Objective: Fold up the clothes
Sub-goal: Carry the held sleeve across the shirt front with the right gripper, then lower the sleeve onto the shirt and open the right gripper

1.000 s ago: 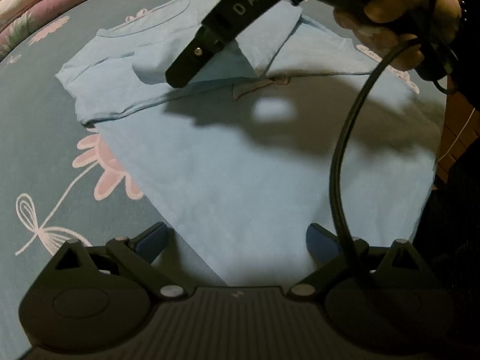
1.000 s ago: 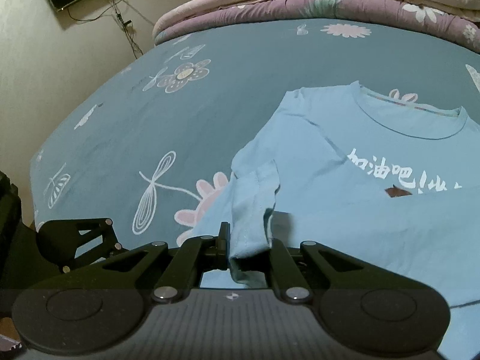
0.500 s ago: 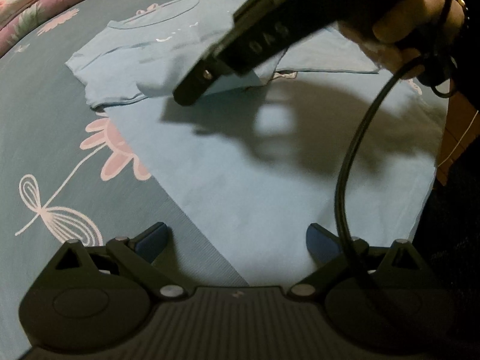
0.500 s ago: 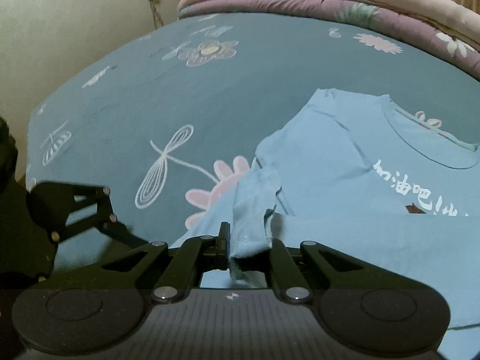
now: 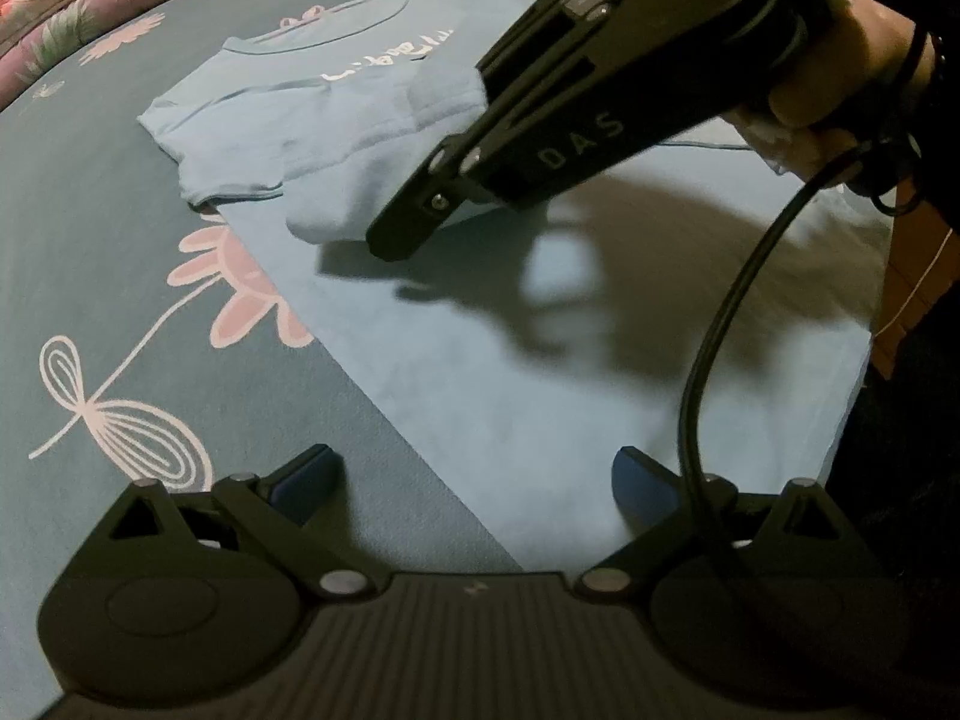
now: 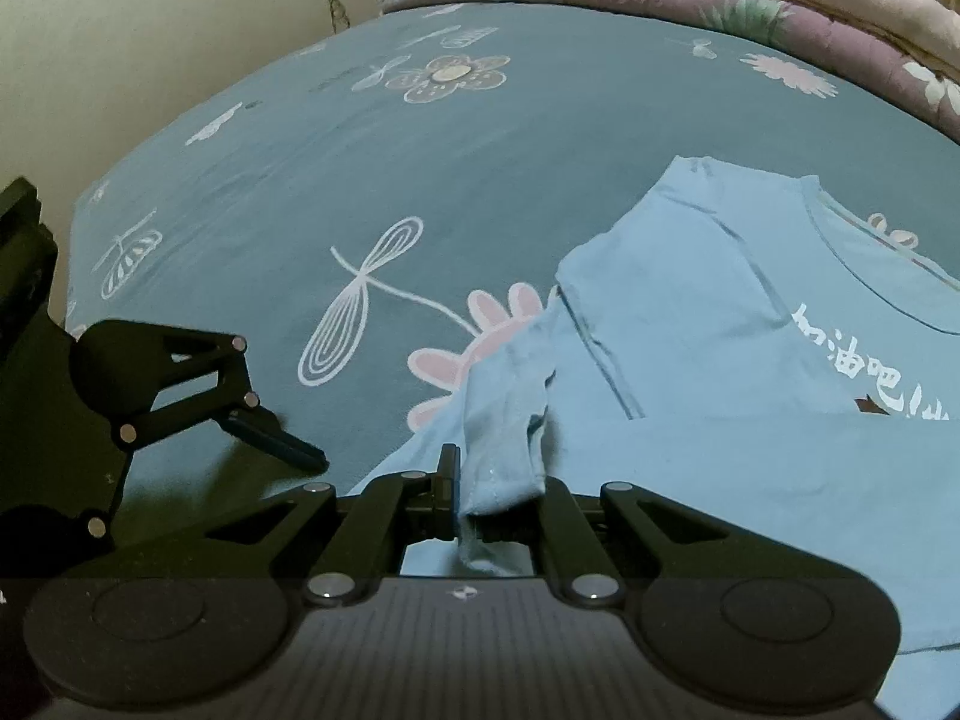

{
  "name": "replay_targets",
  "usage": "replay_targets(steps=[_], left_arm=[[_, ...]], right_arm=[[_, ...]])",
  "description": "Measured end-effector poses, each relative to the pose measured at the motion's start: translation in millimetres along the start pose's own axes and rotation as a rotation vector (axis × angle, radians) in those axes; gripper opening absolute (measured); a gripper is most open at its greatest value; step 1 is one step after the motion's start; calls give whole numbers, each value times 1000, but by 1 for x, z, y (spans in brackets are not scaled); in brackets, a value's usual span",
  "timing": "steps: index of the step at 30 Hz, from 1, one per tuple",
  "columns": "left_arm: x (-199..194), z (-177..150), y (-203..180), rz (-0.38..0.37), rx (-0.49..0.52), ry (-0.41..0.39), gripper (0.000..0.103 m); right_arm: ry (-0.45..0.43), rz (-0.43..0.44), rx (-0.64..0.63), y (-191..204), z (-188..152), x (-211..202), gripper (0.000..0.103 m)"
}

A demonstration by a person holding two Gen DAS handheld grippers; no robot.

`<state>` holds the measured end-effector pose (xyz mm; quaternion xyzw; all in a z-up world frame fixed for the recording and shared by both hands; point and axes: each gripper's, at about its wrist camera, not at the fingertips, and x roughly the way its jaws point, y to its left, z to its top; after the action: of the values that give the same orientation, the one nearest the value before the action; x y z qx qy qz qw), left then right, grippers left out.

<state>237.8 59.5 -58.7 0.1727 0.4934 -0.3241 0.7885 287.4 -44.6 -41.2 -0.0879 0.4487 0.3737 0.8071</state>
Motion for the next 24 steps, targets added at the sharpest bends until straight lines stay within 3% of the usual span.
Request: replay_targets(steps=[12, 15, 17, 19, 22, 24], left_arm=[[-3, -5, 3, -17, 1, -34, 98], [-3, -7, 4, -22, 3, -41, 98], [-4, -9, 5, -24, 7, -44, 98], [-5, -10, 6, -29, 13, -46, 98], [-8, -13, 8, -39, 26, -50, 98], [-11, -13, 10, -45, 35, -55, 98]], right_arm=[[55, -11, -89, 16, -7, 6, 8], [86, 6, -121, 22, -12, 9, 16], [102, 2, -151, 28, -15, 11, 36], [117, 13, -164, 32, -17, 9, 36], [143, 25, -168, 34, -20, 6, 45], [150, -3, -151, 30, -24, 0, 45]])
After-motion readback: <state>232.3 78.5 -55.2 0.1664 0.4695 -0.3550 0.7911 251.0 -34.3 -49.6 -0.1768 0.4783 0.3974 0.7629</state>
